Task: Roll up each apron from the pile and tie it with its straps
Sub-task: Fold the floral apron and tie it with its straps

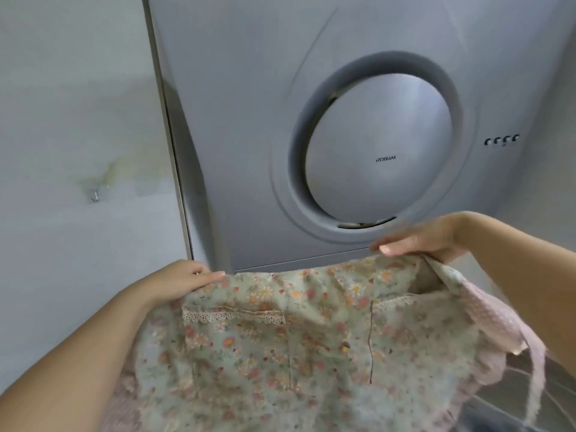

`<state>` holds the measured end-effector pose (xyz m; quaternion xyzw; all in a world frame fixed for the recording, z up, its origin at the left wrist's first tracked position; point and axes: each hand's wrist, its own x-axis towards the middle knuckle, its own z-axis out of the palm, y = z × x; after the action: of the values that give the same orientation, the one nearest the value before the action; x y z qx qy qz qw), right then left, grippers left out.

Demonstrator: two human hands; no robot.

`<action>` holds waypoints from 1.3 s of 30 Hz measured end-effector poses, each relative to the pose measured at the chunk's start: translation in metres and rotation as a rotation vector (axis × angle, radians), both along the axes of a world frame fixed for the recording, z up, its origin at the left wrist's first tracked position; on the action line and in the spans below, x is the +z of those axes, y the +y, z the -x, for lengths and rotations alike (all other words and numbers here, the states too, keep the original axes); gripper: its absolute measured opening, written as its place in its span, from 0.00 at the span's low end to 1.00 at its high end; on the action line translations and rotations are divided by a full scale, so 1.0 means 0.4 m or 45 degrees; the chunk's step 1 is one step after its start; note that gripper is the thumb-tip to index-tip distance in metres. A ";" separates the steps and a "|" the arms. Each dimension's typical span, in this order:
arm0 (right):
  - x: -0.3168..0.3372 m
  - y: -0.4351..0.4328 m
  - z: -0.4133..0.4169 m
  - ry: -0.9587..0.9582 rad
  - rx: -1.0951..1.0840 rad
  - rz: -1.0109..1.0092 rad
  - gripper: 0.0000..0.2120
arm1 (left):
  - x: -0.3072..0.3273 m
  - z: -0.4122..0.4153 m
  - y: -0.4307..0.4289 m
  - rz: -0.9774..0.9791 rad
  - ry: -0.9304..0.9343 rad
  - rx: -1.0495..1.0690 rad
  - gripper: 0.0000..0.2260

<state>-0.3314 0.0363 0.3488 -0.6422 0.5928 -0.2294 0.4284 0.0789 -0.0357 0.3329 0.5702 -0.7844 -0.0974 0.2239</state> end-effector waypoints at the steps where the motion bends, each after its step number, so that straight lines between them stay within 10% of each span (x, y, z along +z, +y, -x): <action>1: -0.010 -0.001 -0.004 0.154 0.030 -0.066 0.38 | 0.003 -0.008 0.002 -0.030 0.027 -0.005 0.38; 4: -0.020 0.002 -0.008 0.418 -0.079 -0.061 0.18 | 0.019 -0.012 -0.004 -0.146 -0.077 0.054 0.26; 6: -0.023 -0.007 0.015 0.114 -0.157 0.164 0.11 | 0.034 -0.012 -0.002 -0.074 -0.072 0.050 0.26; 9: -0.061 -0.026 0.022 -0.409 -0.630 1.028 0.05 | 0.011 0.005 0.013 0.640 0.522 0.122 0.11; 11: -0.133 -0.047 -0.011 0.004 -0.838 1.326 0.09 | -0.056 0.018 0.004 0.917 0.658 0.132 0.08; 15: -0.247 -0.086 -0.017 0.442 -0.481 0.748 0.10 | -0.218 -0.010 -0.051 0.116 0.029 0.029 0.16; 23: -0.254 -0.107 0.012 0.590 -0.393 0.413 0.19 | -0.201 -0.053 -0.041 -0.462 0.061 0.061 0.25; 28: -0.266 -0.101 -0.011 0.724 -0.364 0.197 0.11 | -0.257 -0.040 -0.077 -0.497 -0.344 0.167 0.21; 33: -0.342 -0.083 -0.038 0.917 -0.046 -0.041 0.48 | -0.358 -0.039 -0.068 -0.504 -0.424 0.166 0.16; 39: -0.574 -0.065 -0.079 1.119 0.223 -0.054 0.58 | -0.583 -0.041 -0.014 -0.382 -0.503 0.201 0.15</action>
<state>-0.2999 0.0103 0.1194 -0.7176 0.6664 0.1146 0.1668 0.0953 -0.0413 0.0999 0.6644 -0.7428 -0.0816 -0.0136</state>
